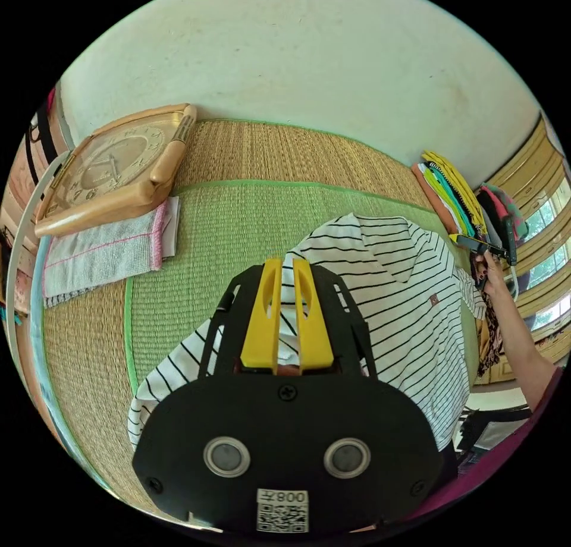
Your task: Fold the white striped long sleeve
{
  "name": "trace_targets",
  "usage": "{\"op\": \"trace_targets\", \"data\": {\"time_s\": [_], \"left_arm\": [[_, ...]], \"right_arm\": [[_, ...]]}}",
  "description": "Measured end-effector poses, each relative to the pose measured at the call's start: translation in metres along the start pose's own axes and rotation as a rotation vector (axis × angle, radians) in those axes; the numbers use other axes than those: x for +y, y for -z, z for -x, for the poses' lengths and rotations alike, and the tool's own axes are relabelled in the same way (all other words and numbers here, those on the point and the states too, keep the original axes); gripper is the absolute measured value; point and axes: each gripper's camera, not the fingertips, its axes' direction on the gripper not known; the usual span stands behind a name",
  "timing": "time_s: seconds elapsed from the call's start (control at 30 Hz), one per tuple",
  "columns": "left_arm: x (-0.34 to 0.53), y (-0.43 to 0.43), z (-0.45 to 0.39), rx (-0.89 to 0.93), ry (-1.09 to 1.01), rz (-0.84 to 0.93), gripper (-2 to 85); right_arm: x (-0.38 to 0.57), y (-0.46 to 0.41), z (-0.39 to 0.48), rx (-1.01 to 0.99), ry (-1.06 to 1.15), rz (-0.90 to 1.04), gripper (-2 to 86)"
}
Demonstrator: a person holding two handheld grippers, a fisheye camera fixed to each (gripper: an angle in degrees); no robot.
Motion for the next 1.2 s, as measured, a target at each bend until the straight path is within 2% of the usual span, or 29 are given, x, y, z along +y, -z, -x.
{"op": "trace_targets", "data": {"time_s": [0.13,0.23,0.3,0.53,0.6,0.67,0.73,0.87,1.0,1.07,1.13,1.2], "left_arm": [[0.033,0.021,0.018,-0.032,0.031,0.009,2.7],[0.05,0.02,0.032,-0.064,0.089,0.068,2.7],[0.054,0.013,0.039,-0.054,0.096,0.116,2.3],[0.037,0.025,0.046,-0.189,0.096,0.062,0.7],[0.032,0.028,0.05,-0.176,0.107,0.053,0.7],[0.029,0.025,0.051,-0.169,0.109,0.066,1.1],[0.029,0.027,0.051,-0.166,0.116,0.062,1.8],[0.04,0.045,0.053,-0.076,0.128,0.012,5.8],[0.057,0.047,0.055,-0.108,0.128,0.076,7.1],[0.065,0.038,0.06,-0.158,0.148,0.147,5.7],[0.065,0.038,0.061,-0.196,0.142,0.126,3.7],[0.058,0.037,0.066,-0.184,0.163,0.131,2.4]], "right_arm": [[0.041,-0.008,-0.011,-0.004,0.037,0.046,3.4],[0.059,-0.042,-0.007,0.024,0.079,0.158,6.2],[0.063,-0.052,-0.006,0.073,0.076,0.141,5.2],[0.044,-0.039,-0.037,0.2,-0.014,0.098,0.5],[0.039,-0.025,-0.061,0.107,-0.075,0.045,0.5],[0.038,-0.034,-0.07,0.022,-0.088,0.077,0.9],[0.042,-0.043,-0.071,0.071,-0.094,0.11,1.6],[0.07,-0.023,-0.071,0.115,-0.089,0.041,5.5],[0.117,-0.03,-0.079,0.179,-0.082,0.105,8.4],[0.134,-0.051,-0.084,0.177,-0.083,0.186,8.2],[0.143,-0.053,-0.083,0.21,-0.072,0.142,6.8],[0.134,-0.06,-0.088,0.305,-0.07,0.169,1.8]]}}
